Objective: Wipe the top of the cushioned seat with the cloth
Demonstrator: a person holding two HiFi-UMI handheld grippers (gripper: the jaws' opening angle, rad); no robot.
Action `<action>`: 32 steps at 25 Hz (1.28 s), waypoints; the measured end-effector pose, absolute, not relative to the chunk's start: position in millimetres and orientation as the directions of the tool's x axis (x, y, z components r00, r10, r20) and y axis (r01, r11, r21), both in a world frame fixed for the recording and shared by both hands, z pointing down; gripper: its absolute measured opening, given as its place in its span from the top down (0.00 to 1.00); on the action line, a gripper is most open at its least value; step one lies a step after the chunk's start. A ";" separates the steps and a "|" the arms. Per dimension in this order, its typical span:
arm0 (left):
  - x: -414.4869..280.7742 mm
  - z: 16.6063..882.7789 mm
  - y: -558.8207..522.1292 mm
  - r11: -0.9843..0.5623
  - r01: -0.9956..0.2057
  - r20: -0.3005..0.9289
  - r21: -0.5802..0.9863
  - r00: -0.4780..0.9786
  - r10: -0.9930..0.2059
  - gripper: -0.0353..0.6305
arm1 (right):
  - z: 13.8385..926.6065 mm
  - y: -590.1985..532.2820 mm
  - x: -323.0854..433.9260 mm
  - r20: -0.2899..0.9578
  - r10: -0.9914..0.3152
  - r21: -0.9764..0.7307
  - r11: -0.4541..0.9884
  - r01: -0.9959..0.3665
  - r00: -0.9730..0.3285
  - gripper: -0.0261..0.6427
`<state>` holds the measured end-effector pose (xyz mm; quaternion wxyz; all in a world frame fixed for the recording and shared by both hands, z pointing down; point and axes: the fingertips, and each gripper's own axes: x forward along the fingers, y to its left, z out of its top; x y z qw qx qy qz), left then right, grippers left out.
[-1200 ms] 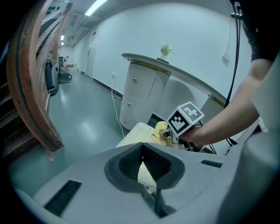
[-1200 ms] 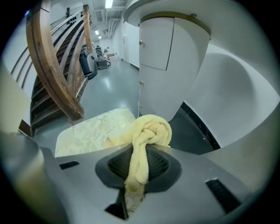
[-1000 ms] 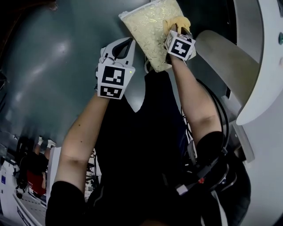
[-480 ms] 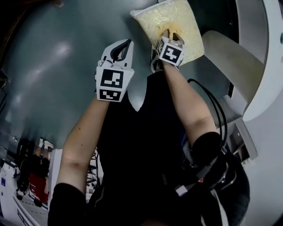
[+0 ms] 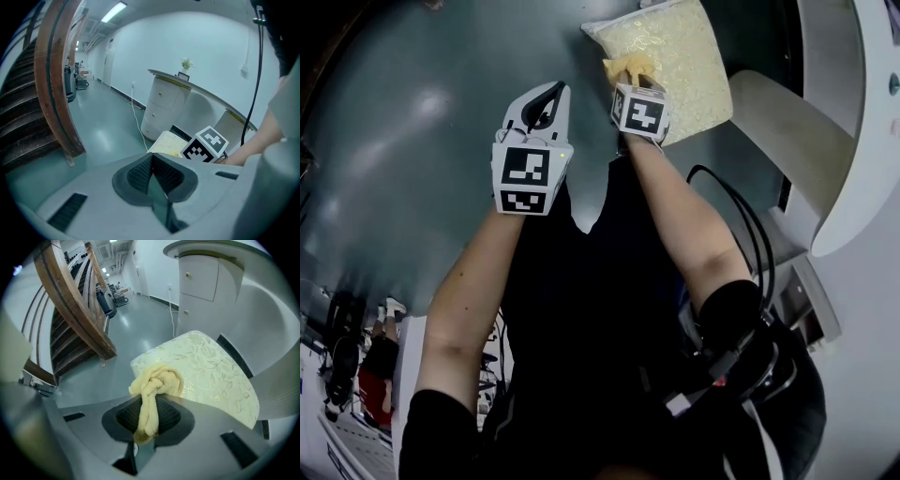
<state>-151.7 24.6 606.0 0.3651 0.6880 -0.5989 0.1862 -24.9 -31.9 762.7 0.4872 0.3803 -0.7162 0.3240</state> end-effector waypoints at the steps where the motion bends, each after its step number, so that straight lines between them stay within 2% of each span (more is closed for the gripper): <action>1: -153.8 605.1 23.3 -0.005 -0.961 0.696 0.276 0.203 -0.689 0.94 | 761.5 -30.7 -27.3 0.947 -0.209 -0.107 0.514 -0.851 -0.246 0.87; 4: -153.2 600.9 15.8 0.003 -0.966 0.698 0.260 0.186 -0.691 0.94 | 748.9 -44.1 -25.9 0.938 -0.202 -0.124 0.566 -0.815 -0.283 0.87; 8: -142.1 594.9 -2.9 0.022 -0.965 0.688 0.263 0.172 -0.705 0.94 | 726.2 -96.9 -5.2 0.901 -0.258 -0.112 0.638 -0.762 -0.348 0.87; 14: -118.2 593.6 -40.5 0.063 -0.966 0.663 0.252 0.124 -0.738 0.94 | 722.5 -197.7 29.6 0.855 -0.358 -0.104 0.592 -0.799 -0.376 0.87; 19: -100.3 607.3 -50.0 0.124 -0.958 0.683 0.260 0.091 -0.725 0.94 | 741.3 -244.0 39.2 0.862 -0.363 -0.100 0.565 -0.819 -0.355 0.87; 24: -83.5 614.8 -59.6 0.114 -0.951 0.691 0.286 0.123 -0.712 0.94 | 762.8 -246.9 38.3 0.885 -0.321 -0.112 0.557 -0.823 -0.338 0.87; 32: -86.2 618.9 -71.2 0.065 -0.957 0.671 0.282 0.148 -0.726 0.94 | 767.2 -243.0 32.8 0.870 -0.374 -0.098 0.507 -0.856 -0.321 0.88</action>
